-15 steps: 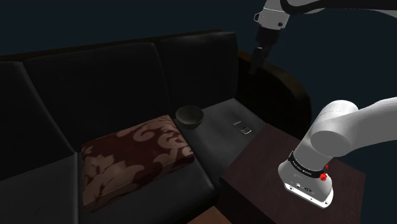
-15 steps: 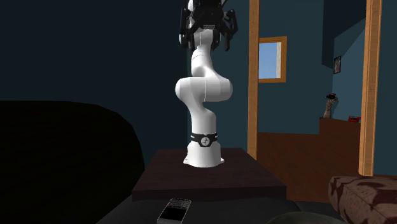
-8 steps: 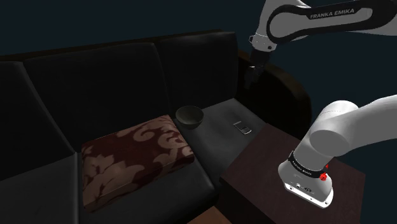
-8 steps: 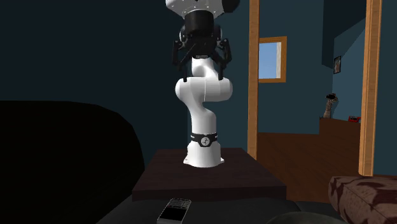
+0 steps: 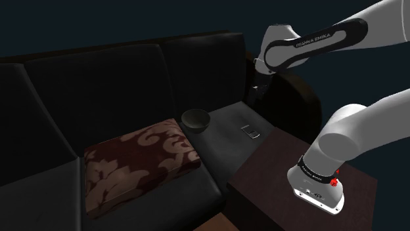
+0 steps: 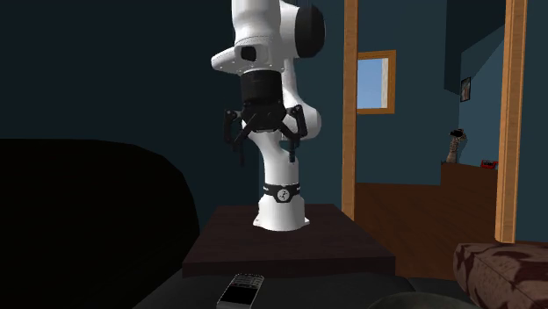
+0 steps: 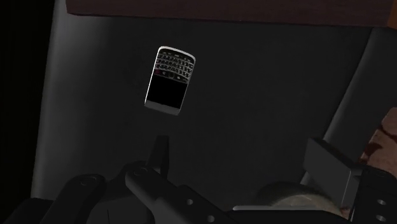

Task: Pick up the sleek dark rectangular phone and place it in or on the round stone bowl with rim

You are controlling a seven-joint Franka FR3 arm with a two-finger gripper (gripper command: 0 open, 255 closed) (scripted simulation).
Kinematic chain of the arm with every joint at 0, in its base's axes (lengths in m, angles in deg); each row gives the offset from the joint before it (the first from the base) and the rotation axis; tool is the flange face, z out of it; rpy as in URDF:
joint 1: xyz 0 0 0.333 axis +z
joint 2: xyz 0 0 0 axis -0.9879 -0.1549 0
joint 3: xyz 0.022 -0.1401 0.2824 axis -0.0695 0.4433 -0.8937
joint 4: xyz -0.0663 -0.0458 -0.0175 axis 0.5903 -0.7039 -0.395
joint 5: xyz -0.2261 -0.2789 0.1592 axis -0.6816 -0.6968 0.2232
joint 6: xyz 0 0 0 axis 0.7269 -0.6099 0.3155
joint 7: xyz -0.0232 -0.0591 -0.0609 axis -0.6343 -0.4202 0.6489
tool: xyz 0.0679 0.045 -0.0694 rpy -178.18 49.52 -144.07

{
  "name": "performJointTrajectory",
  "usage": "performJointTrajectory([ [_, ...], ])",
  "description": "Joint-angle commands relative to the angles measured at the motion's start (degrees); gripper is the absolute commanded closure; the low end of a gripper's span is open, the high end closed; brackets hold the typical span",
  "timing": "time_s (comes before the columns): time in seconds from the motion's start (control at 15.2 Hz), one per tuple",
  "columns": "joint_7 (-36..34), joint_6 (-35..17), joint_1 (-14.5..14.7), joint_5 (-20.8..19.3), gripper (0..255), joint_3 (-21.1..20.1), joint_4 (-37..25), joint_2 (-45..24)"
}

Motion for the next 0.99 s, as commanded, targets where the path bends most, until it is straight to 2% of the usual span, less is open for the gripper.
performJointTrajectory([
  [0.0, 0.48, -5.47, -0.37, -0.01, 0, 0.99, 1.49, -4.25],
  [0.33, 1.87, -16.96, -0.66, 1.11, 0, 3.23, 3.52, -14.64],
  [0.53, 3.68, -23.83, -0.23, 3.26, 0, 4.72, 3.66, -22.02],
  [0.73, 7.08, -30.32, 0.57, 7.77, 0, 5.94, 2.93, -30.07],
  [0.92, 12.19, -35.44, 0.62, 14.68, 0, 5.63, 1.43, -37.70],
])
